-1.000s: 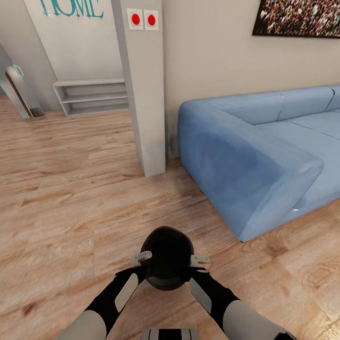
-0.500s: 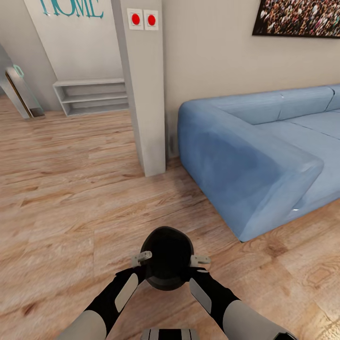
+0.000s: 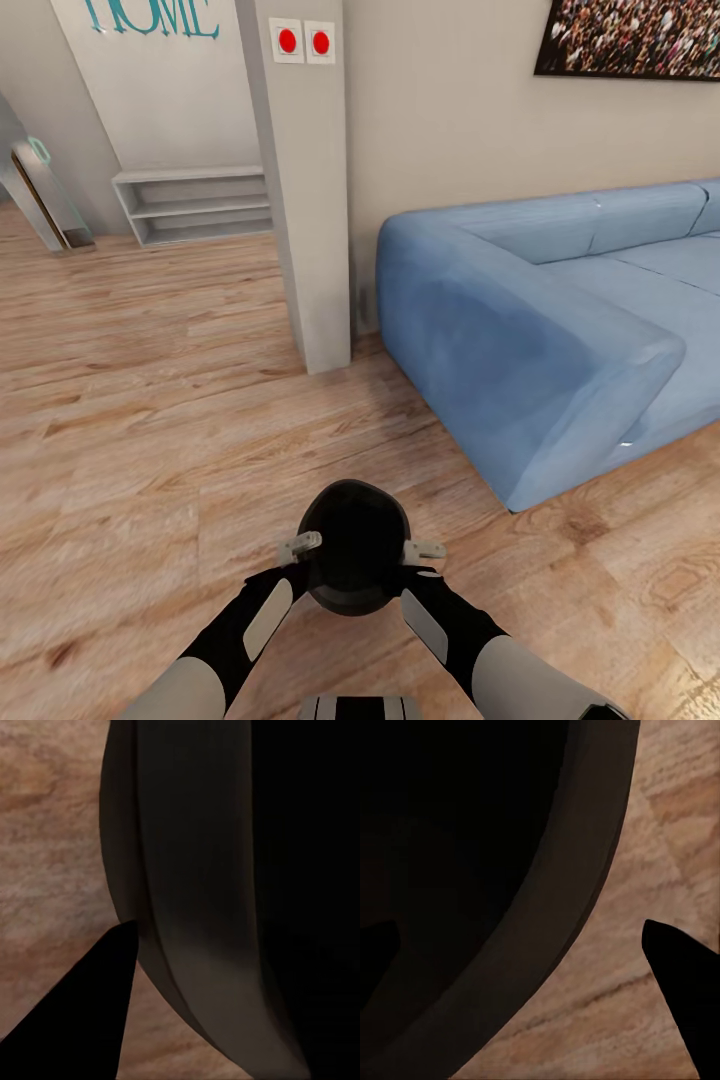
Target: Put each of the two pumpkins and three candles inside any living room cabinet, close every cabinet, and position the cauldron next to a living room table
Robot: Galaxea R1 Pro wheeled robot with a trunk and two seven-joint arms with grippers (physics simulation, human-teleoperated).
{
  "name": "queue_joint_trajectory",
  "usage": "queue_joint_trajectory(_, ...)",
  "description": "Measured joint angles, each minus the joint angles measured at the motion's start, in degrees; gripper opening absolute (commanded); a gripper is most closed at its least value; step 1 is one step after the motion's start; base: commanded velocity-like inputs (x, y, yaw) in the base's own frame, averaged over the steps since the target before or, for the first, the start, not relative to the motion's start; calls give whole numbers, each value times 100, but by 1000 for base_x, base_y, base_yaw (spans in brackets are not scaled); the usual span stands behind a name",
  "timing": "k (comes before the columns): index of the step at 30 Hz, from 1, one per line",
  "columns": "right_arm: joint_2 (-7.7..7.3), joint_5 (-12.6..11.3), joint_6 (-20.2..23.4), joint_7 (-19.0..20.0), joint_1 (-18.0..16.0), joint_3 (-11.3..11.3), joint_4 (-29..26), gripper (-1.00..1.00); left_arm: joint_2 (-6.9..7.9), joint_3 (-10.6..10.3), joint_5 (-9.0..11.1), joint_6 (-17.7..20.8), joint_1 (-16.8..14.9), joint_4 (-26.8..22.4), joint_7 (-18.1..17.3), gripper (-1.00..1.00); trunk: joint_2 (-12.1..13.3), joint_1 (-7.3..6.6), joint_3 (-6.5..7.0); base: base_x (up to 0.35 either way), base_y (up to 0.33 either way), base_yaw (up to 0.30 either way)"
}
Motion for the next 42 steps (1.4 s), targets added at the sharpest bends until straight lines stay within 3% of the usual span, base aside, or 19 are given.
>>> queue_joint_trajectory(6, -1, 138, 19, -2, -5, -58, -3, -100, 1, 1, 10, 6, 2, 5, 7, -100, -1, -1, 0, 0, 0, 0)
queue_joint_trajectory(34, -1, 156, 24, -13, -7, -64, -20, -100, 5, -9, 78, -21, 5, 12, 20, -100, -1, -2, 0, 0, 0, 0)
queue_joint_trajectory(42, -1, 165, 18, 3, -2, -70, -11, -100, 7, -10, 75, -21, 7, 16, 16, -100, 11, -20, 176, 0, 0, 0)
